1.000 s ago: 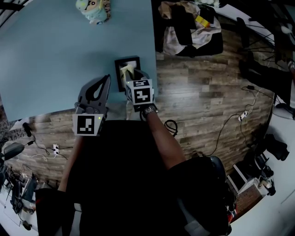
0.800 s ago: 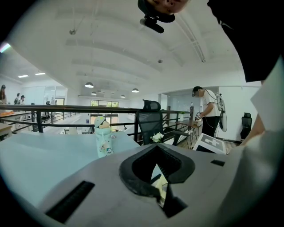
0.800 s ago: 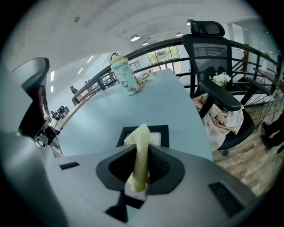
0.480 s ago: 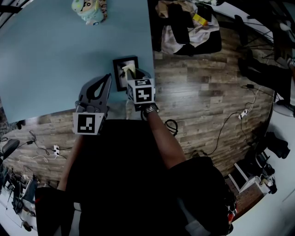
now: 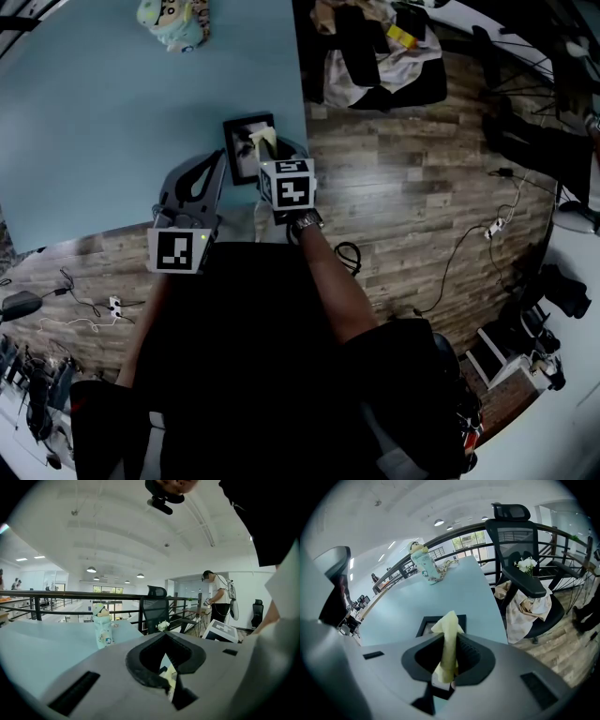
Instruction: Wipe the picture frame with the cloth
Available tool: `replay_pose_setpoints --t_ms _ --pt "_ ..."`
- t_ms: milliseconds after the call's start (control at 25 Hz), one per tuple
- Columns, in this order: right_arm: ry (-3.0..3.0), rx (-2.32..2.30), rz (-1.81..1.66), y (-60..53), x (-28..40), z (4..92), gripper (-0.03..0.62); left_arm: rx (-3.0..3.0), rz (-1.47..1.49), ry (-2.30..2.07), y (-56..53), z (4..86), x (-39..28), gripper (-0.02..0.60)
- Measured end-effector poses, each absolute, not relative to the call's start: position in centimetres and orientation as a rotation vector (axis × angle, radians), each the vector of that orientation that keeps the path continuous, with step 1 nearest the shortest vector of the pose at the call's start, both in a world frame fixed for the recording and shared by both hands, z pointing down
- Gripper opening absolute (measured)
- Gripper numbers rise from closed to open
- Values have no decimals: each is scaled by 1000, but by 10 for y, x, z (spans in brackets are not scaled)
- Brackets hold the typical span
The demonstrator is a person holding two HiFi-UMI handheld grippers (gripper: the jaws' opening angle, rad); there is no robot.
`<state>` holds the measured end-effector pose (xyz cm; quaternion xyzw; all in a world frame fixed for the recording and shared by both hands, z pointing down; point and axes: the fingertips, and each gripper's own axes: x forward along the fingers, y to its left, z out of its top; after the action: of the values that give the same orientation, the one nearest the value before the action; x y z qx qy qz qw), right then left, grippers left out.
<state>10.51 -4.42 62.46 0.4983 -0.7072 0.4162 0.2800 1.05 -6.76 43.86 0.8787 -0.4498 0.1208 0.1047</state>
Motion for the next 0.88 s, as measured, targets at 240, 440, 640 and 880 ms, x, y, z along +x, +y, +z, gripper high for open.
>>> replay_pose_setpoints --t_ms 240,440,640,880 --pt "-1889 1354 1125 -43 111 625 58 2593 349 -1322 -67 438 13 -3" --pt "-1875 1377 1134 -42 122 627 58 2595 358 -1311 -68 441 20 -3" --pt "-1847 1398 1146 -40 136 632 58 2606 352 -1299 -69 440 28 -3" --pt "-1830 1422 1155 -38 144 630 58 2604 365 -1294 -67 438 31 -3"
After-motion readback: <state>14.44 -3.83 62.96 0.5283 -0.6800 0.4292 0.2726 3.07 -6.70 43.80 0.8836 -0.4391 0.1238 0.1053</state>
